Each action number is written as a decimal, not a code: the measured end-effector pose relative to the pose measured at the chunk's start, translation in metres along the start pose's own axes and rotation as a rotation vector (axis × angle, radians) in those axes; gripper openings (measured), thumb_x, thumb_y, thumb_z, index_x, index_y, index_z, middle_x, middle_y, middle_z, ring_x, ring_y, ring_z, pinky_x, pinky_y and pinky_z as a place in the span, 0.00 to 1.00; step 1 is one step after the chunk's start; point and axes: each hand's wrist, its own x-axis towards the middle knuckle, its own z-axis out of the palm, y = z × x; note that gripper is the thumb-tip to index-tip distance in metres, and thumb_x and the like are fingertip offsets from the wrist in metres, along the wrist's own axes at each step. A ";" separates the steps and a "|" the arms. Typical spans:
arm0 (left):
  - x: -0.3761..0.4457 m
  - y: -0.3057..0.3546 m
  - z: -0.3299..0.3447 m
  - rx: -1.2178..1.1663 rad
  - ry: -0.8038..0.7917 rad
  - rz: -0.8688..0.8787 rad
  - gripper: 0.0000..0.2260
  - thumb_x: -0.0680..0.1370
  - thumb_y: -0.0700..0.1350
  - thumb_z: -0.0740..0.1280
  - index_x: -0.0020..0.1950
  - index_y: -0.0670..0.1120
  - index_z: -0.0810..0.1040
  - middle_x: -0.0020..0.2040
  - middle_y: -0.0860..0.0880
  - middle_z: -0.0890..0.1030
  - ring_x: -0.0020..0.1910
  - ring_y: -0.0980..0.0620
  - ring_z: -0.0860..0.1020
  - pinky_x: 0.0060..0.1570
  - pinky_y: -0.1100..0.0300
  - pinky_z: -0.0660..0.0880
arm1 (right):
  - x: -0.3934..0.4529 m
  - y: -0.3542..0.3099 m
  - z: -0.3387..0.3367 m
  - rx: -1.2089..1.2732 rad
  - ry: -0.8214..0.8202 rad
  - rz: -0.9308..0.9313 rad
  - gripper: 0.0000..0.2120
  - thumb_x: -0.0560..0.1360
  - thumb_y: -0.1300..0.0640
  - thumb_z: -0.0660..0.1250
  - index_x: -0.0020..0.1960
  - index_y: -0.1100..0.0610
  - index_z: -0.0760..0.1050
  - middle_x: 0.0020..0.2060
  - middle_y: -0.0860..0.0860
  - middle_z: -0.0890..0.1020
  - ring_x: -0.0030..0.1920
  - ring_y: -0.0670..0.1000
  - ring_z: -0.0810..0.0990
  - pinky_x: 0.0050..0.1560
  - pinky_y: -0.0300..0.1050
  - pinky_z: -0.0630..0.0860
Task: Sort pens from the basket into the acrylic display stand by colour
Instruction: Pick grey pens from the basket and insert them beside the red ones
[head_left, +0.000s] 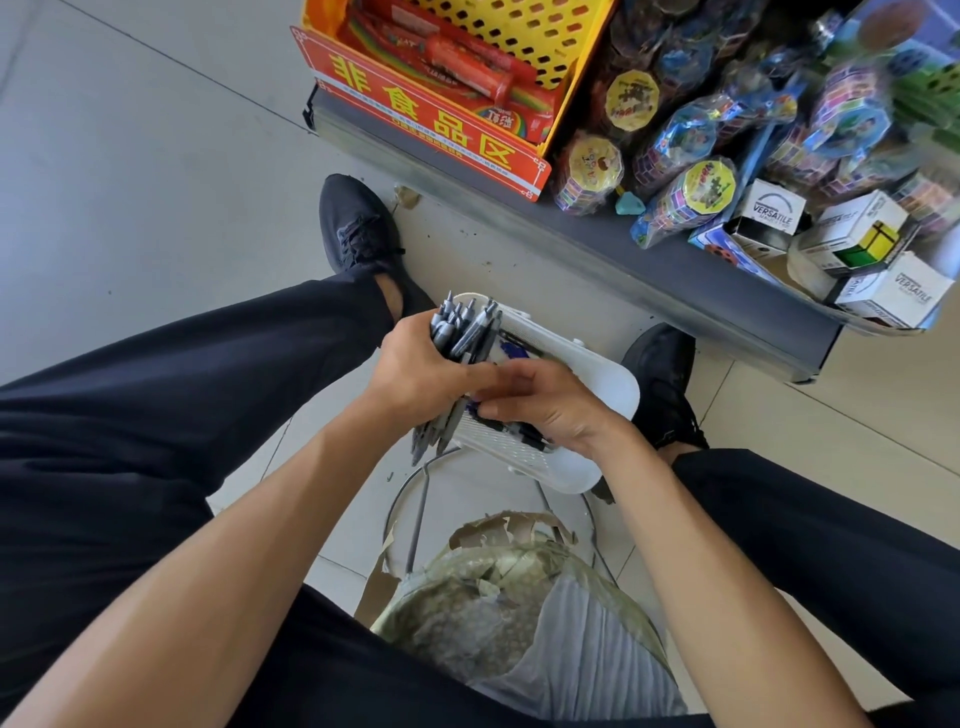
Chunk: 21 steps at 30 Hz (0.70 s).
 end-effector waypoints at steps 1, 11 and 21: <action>0.001 -0.001 -0.001 -0.002 0.008 -0.014 0.13 0.65 0.47 0.80 0.42 0.45 0.79 0.37 0.47 0.84 0.36 0.47 0.82 0.38 0.51 0.82 | 0.003 0.006 -0.007 -0.082 0.086 0.024 0.18 0.70 0.60 0.80 0.58 0.55 0.81 0.50 0.51 0.87 0.54 0.49 0.86 0.62 0.47 0.79; 0.006 -0.006 -0.004 0.036 -0.018 -0.076 0.13 0.68 0.47 0.79 0.45 0.48 0.78 0.40 0.49 0.83 0.42 0.47 0.83 0.43 0.49 0.84 | 0.054 0.069 -0.040 -0.807 0.357 0.051 0.31 0.74 0.68 0.63 0.76 0.59 0.65 0.75 0.58 0.67 0.76 0.59 0.63 0.78 0.51 0.59; 0.007 -0.008 -0.003 0.055 -0.031 -0.082 0.13 0.68 0.47 0.79 0.47 0.49 0.79 0.40 0.50 0.84 0.41 0.50 0.83 0.42 0.52 0.83 | 0.083 0.092 -0.033 -1.018 0.525 0.219 0.26 0.79 0.60 0.63 0.76 0.57 0.62 0.72 0.60 0.61 0.69 0.66 0.64 0.71 0.60 0.62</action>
